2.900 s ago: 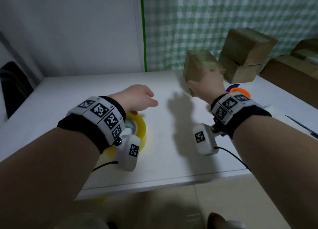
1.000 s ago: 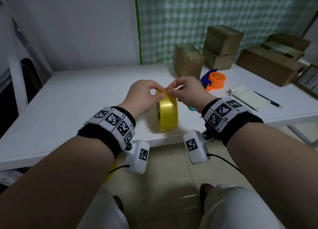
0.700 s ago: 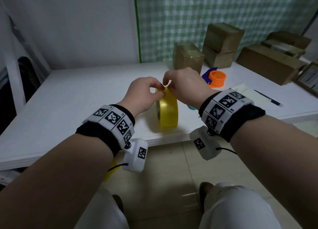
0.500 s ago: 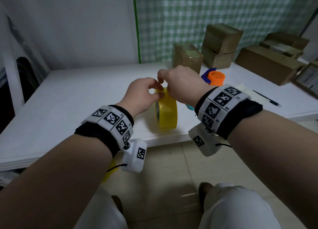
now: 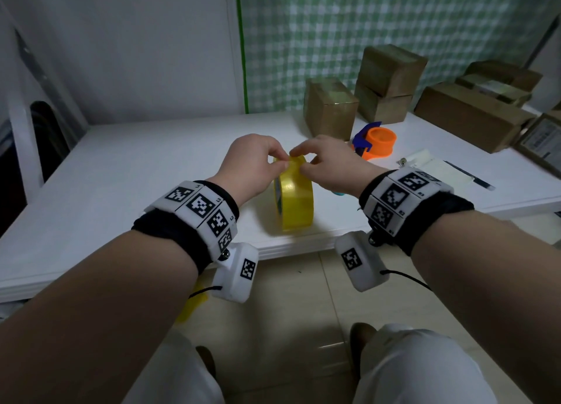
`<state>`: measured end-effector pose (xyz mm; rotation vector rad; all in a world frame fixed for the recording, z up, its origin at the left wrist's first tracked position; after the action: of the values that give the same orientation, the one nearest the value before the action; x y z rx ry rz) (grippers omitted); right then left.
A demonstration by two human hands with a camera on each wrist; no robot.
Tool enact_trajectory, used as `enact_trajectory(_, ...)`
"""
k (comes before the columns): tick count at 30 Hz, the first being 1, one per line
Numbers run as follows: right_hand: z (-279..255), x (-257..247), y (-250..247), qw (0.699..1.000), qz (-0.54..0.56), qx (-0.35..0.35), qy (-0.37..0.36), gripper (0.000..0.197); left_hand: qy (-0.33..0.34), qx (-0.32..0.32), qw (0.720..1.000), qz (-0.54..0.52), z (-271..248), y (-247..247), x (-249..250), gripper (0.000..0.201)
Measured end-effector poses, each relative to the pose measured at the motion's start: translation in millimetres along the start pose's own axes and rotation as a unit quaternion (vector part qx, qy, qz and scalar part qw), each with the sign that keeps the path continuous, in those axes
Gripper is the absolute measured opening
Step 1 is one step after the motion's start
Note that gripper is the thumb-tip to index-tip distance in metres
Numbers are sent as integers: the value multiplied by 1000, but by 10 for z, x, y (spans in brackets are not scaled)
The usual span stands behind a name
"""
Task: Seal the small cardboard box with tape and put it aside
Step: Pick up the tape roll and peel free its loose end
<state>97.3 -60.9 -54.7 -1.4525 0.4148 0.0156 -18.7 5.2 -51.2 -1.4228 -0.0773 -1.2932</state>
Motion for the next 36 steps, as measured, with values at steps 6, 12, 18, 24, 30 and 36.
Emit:
enact_trajectory(6, 18, 55, 18, 1000, 4, 1, -12, 38, 65, -51, 971, 223, 45, 58, 282, 26)
enact_trajectory(12, 18, 94, 36, 999, 35, -9, -12, 37, 51, -96, 935, 338, 94, 105, 432, 29)
enact_trajectory(18, -18, 133, 101, 989, 128, -67, 16, 40, 58, -117, 919, 372, 29, 190, 575, 19)
enact_trajectory(24, -16, 143, 106, 985, 159, -63, 22, 45, -3, -111, 966, 234, 114, 99, 529, 28)
enact_trajectory(30, -4, 173, 120, 991, 127, -36, 15, 46, -68, -100, 989, 89, 82, 17, 355, 23)
enact_trajectory(36, 20, 137, 75, 996, 70, 41, -26, 40, 2, -64, 985, 160, 101, 65, 345, 16)
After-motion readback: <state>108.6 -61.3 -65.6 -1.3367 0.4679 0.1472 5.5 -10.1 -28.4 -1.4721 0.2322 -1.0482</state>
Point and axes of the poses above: each hand's wrist, its own z-axis towards the middle knuckle, its own y-axis out of the palm, x = y × z, the point moved 5 cm from there along z, towards the middle knuckle, and after that the axes turned 13 degrees about -z, right-handed, at the moved point
